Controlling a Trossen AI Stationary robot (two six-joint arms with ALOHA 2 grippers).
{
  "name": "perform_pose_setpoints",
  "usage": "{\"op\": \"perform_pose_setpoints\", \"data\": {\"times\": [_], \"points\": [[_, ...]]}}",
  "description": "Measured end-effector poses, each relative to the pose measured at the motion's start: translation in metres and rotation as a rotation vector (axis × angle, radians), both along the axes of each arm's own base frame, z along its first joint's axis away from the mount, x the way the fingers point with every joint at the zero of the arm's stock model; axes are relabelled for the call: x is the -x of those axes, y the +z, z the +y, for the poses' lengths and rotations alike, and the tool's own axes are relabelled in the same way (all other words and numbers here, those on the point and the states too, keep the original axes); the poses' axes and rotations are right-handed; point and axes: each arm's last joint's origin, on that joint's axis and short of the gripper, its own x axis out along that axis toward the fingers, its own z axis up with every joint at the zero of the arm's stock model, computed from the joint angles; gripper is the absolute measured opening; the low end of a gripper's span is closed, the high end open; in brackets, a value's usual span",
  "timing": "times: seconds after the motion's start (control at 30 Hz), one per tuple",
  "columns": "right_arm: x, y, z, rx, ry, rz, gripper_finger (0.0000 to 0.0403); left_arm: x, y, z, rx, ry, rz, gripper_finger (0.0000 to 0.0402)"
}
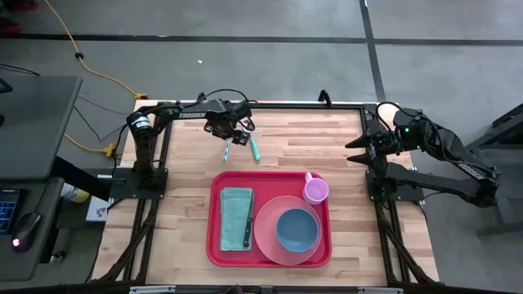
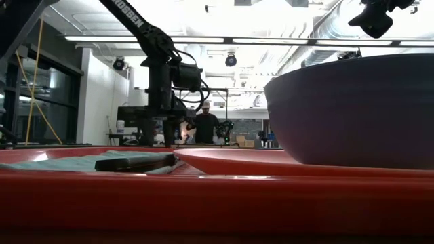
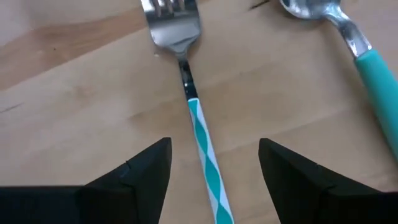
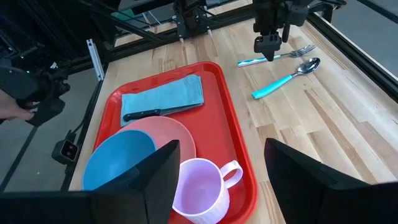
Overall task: Set up tray
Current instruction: Put the blue and white patterned fork on top of the napkin to the left of the black knife
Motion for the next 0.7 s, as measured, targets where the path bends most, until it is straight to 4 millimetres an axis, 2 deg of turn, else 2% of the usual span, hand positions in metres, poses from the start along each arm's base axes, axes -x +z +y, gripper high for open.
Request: {"op": "perform_pose_setpoints", "data": {"times": [0.33, 0.53, 0.7], "points": [[0.000, 0.000, 0.000, 0.004, 0.005, -0.001, 0.0213, 0.001, 0.000, 0.006, -0.021, 0.042, -0.019, 0.0271], [0.000, 0.000, 0.000, 0.005, 0.006, -0.001, 0.0213, 0.005, 0.000, 0.009, 0.040, 0.051, -0.037, 0.0268], [0.000, 0.000, 0.000, 0.009, 0.008, -0.002, 0.0213, 0.008, 0.000, 0.013, 0.110, 0.033, -0.076, 0.0247]]}}
